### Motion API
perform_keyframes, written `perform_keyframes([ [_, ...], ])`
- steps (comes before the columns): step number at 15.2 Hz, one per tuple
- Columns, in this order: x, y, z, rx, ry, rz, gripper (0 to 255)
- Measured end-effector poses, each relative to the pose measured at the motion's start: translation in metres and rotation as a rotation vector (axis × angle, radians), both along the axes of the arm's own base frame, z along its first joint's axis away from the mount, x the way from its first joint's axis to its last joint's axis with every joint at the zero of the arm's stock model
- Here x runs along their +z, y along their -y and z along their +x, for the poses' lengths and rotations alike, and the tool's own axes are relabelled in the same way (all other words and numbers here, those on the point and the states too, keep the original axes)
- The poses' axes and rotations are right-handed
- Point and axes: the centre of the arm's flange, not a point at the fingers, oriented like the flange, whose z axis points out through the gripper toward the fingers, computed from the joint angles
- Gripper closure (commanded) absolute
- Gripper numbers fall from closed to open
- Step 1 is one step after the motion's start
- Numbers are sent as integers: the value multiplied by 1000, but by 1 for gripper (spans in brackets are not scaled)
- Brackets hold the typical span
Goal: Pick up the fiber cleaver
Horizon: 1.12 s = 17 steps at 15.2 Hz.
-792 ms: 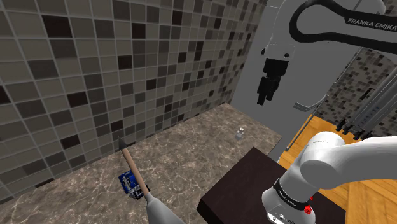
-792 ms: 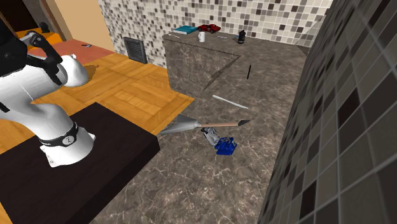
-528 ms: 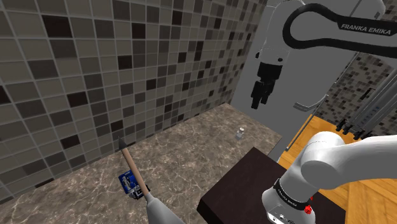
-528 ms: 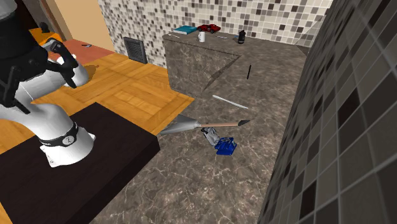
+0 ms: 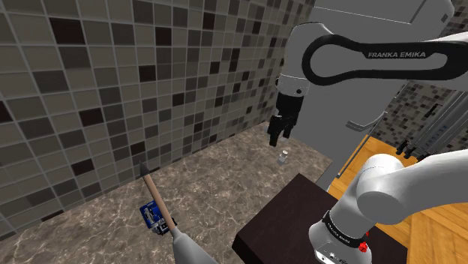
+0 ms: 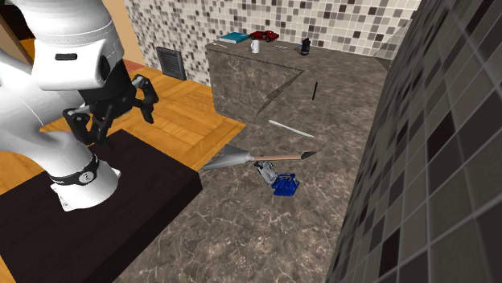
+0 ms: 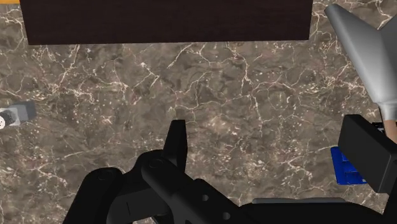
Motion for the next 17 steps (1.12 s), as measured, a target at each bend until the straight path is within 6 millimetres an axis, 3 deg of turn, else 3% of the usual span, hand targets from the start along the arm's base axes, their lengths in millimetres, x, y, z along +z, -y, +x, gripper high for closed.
perform_keyframes([
  [17,-131,-175,61,30,28,-25,0],
])
